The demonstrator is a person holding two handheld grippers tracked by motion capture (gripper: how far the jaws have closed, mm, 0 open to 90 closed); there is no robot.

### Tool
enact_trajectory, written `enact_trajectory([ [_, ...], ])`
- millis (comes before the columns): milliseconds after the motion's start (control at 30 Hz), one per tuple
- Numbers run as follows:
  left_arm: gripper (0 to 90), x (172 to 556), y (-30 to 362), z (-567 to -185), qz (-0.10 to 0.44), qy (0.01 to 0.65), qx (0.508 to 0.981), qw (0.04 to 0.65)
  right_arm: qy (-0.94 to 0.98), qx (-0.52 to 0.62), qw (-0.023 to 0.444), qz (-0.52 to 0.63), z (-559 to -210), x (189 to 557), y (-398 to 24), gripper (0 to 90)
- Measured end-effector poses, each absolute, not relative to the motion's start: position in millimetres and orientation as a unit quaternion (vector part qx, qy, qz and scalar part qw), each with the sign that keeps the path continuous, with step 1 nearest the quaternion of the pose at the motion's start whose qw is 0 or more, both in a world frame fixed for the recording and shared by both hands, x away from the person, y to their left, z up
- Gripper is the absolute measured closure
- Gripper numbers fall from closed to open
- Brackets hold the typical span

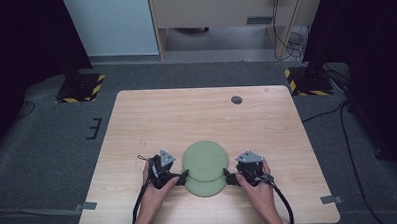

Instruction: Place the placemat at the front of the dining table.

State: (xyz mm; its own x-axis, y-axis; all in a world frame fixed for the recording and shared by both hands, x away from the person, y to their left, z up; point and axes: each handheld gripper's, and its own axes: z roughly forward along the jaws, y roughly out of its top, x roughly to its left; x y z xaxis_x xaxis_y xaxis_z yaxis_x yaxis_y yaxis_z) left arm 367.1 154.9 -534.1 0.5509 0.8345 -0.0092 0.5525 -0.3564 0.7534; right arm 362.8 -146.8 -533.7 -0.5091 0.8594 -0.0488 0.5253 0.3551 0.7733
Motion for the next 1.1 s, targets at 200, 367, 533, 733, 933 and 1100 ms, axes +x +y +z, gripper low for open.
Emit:
enact_trajectory([
  [200, 0.0, 369.2, 155.2, -534.0, 0.192, 0.434, 0.801, 0.365, 0.788, 0.440, 0.227, 0.366, -535.0, 366.5, -147.8, 3.2],
  [367, 0.1, 369.6, 155.1, -534.0, 0.193, 0.434, 0.801, 0.365, 0.787, 0.442, 0.229, 0.366, -535.3, 367.3, -147.6, 3.5],
  [533, 0.4, 368.7, 154.6, -533.6, 0.197, 0.431, 0.802, 0.364, 0.787, 0.438, 0.233, 0.367, -532.3, 366.1, -148.3, 6.0],
  [733, 0.9, 368.2, 154.5, -533.3, 0.197, 0.430, 0.802, 0.364, 0.788, 0.440, 0.224, 0.367, -528.1, 363.9, -150.8, 6.0],
  [933, 1.8, 366.7, 155.3, -532.2, 0.198, 0.427, 0.803, 0.366, 0.785, 0.441, 0.214, 0.380, -515.6, 366.4, -158.0, 5.9],
  [1100, 1.7, 365.8, 156.6, -529.9, 0.199, 0.420, 0.802, 0.375, 0.790, 0.449, 0.194, 0.369, -516.8, 372.5, -166.6, 5.6],
])
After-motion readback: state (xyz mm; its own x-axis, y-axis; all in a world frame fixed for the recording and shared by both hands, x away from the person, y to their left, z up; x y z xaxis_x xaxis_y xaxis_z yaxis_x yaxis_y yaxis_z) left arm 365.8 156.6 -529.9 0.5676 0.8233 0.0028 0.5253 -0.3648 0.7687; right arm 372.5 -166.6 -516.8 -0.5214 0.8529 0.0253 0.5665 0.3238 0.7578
